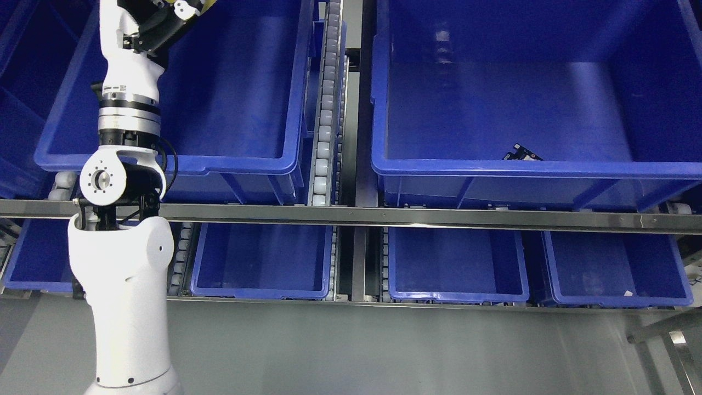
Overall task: Move yellow foam block to right shelf middle
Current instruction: 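Lower the cube into the upper blue bin and open the left hand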
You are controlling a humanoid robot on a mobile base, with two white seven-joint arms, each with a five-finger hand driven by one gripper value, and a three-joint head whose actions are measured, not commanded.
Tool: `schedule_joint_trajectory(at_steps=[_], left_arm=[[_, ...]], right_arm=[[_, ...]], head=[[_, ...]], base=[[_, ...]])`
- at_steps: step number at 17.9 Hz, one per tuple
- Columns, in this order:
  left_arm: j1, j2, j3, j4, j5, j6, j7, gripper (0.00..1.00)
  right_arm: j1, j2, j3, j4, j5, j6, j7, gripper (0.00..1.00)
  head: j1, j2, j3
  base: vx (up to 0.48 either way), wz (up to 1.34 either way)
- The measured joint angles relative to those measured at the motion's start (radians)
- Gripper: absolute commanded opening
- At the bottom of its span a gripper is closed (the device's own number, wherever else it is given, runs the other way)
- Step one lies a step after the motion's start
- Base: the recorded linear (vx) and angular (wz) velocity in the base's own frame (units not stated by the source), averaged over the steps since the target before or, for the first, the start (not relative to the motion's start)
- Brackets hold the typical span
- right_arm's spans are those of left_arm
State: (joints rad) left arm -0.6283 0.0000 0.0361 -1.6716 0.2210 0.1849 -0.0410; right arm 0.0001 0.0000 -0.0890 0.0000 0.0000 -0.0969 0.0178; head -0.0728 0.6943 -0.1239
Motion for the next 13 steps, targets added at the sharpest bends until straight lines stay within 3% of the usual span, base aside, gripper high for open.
schedule_joint_trajectory(at_steps=[4,5,7,8,13], left_arm=[[-0.028,0.0,-0.03,-0.008,0.0,0.176,0.071,0.41],[-0.032,0.0,-0.037,-0.009,-0.002,0.206,0.091,0.51],[-0.036,0.0,-0.048,-0.01,-0.017,0.253,0.119,0.9],[-0.037,0.0,-0.054,-0.01,-0.035,0.279,0.128,0.98],[-0.041,0.0,-0.076,-0.01,-0.11,0.328,0.135,1.0]], right_arm=[[0.0,0.0,0.0,0.0,0.0,0.0,0.0,1.0],[0.0,0.0,0.0,0.0,0.0,0.0,0.0,1.0],[0.0,0.0,0.0,0.0,0.0,0.0,0.0,1.0],[0.0,0.0,0.0,0.0,0.0,0.0,0.0,1.0],[0.0,0.0,0.0,0.0,0.0,0.0,0.0,1.0]], head=[[0.0,0.0,0.0],[0.0,0.0,0.0],[0.0,0.0,0.0],[0.0,0.0,0.0],[0.0,0.0,0.0]], base=[[0.011,-0.11],[0.003,0.02],[0.001,0.03],[-0.002,0.04],[-0.001,0.0]])
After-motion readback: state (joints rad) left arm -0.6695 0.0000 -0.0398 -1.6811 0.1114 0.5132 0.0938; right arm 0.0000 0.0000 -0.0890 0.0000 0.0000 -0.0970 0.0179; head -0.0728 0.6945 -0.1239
